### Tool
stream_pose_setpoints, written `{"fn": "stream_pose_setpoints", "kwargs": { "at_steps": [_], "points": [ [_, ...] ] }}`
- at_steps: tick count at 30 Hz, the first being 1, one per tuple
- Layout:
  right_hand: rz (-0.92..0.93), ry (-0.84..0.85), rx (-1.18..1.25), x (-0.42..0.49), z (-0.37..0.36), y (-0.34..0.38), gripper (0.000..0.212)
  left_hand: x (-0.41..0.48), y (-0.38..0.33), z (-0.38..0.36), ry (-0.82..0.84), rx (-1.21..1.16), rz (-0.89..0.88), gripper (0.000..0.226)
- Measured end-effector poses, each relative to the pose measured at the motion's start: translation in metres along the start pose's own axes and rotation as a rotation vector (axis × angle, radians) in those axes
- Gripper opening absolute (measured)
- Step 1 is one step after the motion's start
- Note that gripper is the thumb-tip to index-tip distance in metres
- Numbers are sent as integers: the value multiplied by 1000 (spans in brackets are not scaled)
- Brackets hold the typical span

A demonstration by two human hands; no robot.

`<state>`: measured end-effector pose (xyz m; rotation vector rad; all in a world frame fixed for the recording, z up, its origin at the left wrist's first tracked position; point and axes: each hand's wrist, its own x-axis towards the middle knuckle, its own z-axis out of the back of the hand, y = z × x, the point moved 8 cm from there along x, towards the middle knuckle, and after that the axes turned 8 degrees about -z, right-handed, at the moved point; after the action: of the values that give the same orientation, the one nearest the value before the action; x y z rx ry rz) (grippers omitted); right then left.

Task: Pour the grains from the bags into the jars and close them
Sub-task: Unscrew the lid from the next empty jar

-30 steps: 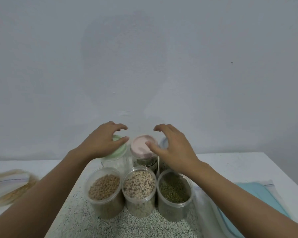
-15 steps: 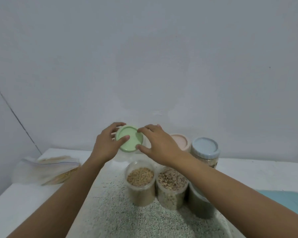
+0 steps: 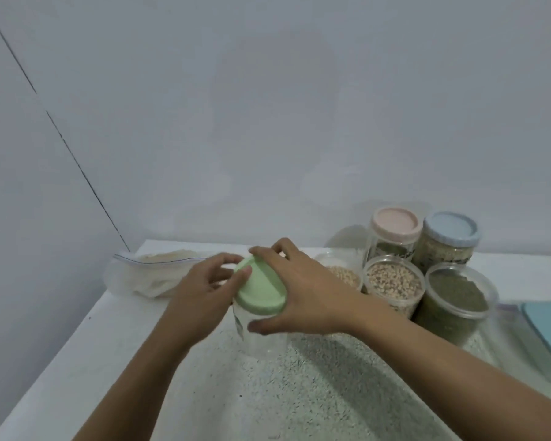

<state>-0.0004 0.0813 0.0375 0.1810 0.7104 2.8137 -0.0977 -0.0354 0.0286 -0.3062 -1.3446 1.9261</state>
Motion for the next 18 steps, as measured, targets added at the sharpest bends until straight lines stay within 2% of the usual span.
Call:
{"fn": "stream_pose_setpoints", "kwargs": {
  "at_steps": [4,7,10,12,15,18],
  "points": [
    [-89,68,-3,-9,-28,2,102,-22,38,-7,171,-187,40,26],
    [-172,75,1,-9,-36,3,105,-30,55,-19,342,-340,14,48],
    [-200,97,-47,-8,-41,10,111,-38,76,-31,431,-292,-16,75],
    [-184,88,-136,-6,-43,15,112,-43,97,-42,473,-295,30,88],
    [-156,66,-162,-2,-46,21,103,-45,118,-59,523,-264,40,94],
    [-216,-40,-1,3,-49,22,85,-37,115,-70,521,-216,-70,83]
  ]
}}
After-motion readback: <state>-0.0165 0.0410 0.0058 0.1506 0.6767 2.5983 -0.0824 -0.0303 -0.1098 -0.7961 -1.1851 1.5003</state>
